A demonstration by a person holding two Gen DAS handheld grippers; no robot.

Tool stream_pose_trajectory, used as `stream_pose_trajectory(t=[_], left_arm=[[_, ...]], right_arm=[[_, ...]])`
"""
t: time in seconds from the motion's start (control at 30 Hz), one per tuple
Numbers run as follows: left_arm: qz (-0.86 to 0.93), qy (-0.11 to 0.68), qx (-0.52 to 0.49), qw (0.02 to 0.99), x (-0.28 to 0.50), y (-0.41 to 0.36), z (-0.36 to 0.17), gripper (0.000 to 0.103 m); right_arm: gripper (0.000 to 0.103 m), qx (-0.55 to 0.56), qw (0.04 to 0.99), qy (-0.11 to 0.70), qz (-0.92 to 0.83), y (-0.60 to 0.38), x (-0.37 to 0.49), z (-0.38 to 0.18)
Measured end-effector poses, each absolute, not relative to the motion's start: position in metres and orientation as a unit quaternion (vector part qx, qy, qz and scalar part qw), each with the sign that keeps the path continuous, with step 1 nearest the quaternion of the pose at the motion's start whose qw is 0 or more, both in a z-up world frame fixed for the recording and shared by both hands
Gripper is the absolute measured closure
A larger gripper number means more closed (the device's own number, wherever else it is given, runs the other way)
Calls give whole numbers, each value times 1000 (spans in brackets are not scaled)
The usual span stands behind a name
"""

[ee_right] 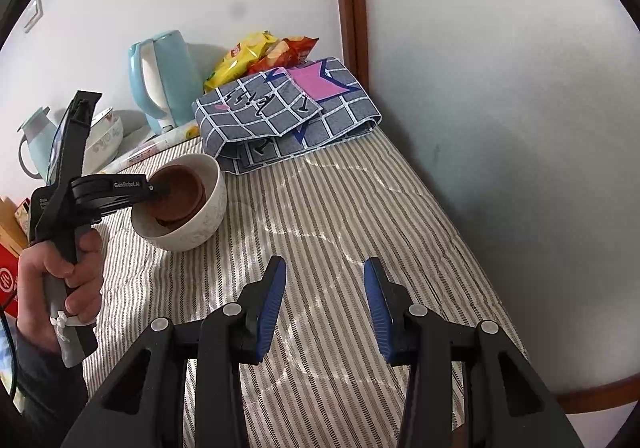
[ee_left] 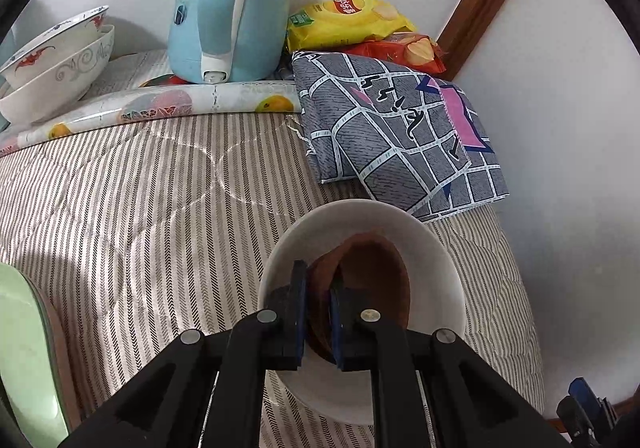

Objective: Organize plates and bowls
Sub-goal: 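Open the left gripper to release the brown bowl into the white bowl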

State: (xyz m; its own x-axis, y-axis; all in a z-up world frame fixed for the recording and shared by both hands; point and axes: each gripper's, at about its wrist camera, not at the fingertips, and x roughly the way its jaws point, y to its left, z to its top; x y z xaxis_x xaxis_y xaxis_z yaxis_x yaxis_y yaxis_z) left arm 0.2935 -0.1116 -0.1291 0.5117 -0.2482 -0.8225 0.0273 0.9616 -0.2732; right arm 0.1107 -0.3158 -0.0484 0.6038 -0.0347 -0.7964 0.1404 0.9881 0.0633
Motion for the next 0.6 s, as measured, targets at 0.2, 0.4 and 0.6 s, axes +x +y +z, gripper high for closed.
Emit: stream_pose_trajectory(t=[0.2, 0.4, 0.6], left_arm=[[-86, 491, -122, 858, 293, -109, -129, 92], [-99, 497, -119, 854, 292, -112, -128, 86], [-111, 502, -102, 852, 289, -118, -126, 79]], right_arm=[[63, 60, 892, 445, -45, -310, 115, -50], [63, 55, 892, 447, -38, -302, 121, -50], [63, 52, 893, 446, -32, -292, 125, -48]])
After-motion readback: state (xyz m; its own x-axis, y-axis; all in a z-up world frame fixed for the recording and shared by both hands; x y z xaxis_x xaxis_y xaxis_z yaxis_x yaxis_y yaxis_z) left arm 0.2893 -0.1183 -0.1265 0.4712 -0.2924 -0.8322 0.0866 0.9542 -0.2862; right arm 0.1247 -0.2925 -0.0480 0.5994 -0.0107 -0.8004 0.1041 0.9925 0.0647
